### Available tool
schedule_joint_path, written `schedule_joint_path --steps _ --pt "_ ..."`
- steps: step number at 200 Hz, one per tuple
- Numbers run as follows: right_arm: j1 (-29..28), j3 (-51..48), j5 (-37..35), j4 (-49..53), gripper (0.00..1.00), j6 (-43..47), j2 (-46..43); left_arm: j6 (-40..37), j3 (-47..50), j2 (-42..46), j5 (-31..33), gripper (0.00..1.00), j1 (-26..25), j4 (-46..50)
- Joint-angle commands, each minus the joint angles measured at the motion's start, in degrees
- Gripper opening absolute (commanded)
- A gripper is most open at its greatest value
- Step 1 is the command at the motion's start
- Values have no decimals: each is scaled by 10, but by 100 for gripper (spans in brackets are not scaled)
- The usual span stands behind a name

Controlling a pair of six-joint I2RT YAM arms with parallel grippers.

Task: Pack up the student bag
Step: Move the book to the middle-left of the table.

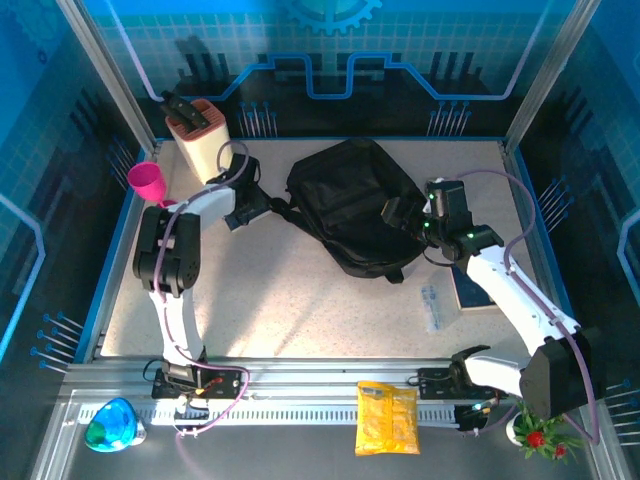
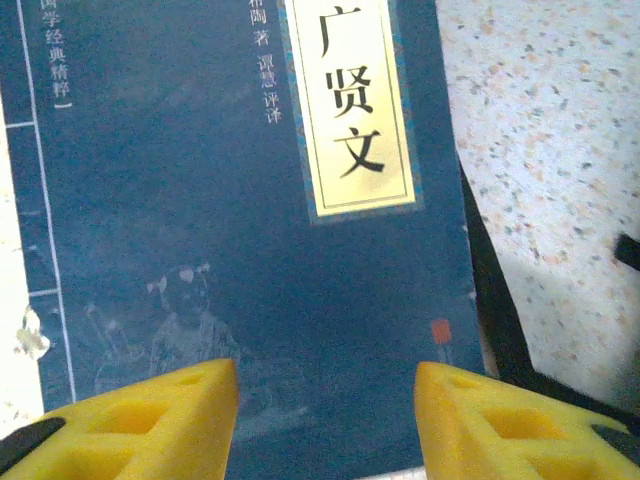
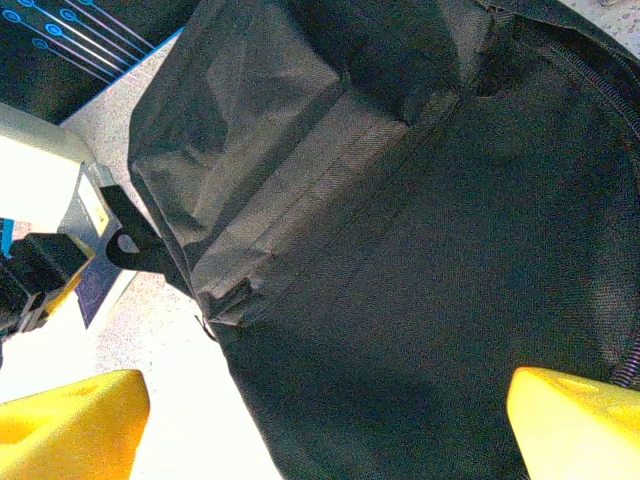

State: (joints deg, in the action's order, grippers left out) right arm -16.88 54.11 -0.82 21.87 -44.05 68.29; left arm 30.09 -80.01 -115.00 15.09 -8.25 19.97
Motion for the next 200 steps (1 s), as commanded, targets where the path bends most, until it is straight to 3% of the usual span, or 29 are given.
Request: schedule_joint_path --steps 1,52,61,87,158,200 --pt "-7 13 0 4 93 5 -17 4 -29 -26 25 51 4 70" --pt "-6 11 -5 4 93 4 -23 9 -43 -60 6 54 4 126" --pt "-6 11 -4 4 93 4 -23 13 -48 -67 -3 48 5 141" --pt "-6 15 -3 5 93 2 -24 24 -45 -51 -48 50 5 169" --pt "-7 16 2 -4 93 -4 -24 52 75 26 -120 53 0 151" --pt "-16 12 6 -8 93 -5 -15 74 188 120 -129 53 -46 150"
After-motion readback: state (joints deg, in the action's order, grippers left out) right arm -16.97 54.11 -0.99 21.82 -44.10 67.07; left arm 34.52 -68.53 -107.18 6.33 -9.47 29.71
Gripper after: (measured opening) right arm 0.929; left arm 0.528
